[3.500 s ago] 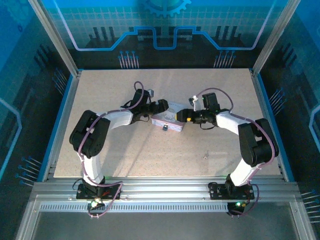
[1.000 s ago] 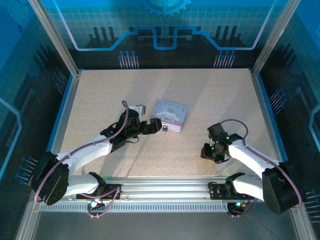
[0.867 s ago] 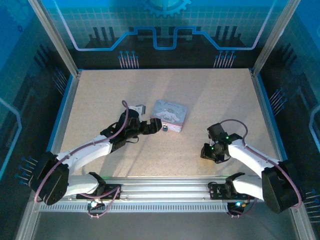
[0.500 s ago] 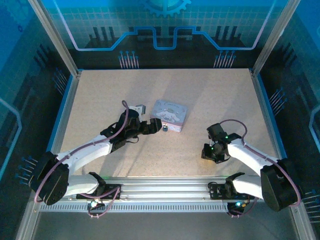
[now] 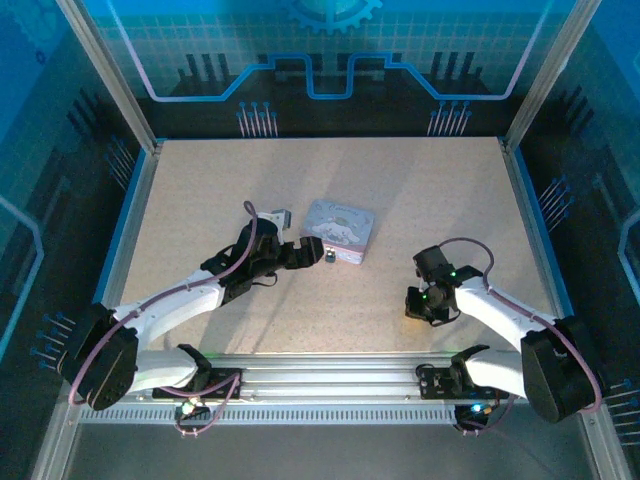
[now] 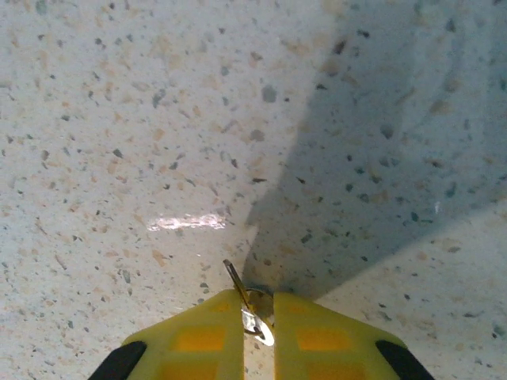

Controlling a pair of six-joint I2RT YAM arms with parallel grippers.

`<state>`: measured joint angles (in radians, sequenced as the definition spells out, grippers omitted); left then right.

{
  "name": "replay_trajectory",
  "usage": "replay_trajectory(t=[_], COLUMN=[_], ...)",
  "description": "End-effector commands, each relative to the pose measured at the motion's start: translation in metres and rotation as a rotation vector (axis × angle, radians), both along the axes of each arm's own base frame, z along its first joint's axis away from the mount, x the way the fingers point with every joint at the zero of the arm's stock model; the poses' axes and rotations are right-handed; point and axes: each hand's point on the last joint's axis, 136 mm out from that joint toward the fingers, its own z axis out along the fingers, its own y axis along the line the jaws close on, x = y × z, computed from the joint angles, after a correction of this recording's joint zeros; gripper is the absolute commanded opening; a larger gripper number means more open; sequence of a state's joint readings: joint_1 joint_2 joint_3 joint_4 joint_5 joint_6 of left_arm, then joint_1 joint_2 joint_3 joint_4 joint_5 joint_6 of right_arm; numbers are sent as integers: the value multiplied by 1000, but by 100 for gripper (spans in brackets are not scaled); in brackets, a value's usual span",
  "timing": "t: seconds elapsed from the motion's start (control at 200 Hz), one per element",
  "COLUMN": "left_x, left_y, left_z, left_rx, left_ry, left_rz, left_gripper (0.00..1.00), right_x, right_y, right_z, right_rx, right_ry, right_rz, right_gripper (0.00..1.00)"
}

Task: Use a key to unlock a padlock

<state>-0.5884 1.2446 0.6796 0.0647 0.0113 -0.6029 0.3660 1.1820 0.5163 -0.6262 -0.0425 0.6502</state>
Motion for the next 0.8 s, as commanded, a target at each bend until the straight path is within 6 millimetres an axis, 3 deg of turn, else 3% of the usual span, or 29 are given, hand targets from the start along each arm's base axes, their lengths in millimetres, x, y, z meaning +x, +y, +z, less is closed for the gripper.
replay_trajectory(t=[0.0, 0.46, 0.635, 0.795], left_x=[-2, -3, -6, -16], left_y=[2, 5, -2, -20], left_z=[-3, 0, 15, 42], left_rx=[15, 19, -20, -84], left_ry=[-3, -15, -55, -146], left_rz=[6, 8, -38, -170], left_gripper=[98, 98, 97, 91], right_x=[2, 14, 34, 56], right_y=[6, 10, 29, 60], right_z=[5, 23, 53, 98], right_rx=[13, 17, 88, 205], right_ry=[-14, -97, -243, -438], right_rz=[34, 84, 208, 403], right_gripper=[11, 1, 0, 0])
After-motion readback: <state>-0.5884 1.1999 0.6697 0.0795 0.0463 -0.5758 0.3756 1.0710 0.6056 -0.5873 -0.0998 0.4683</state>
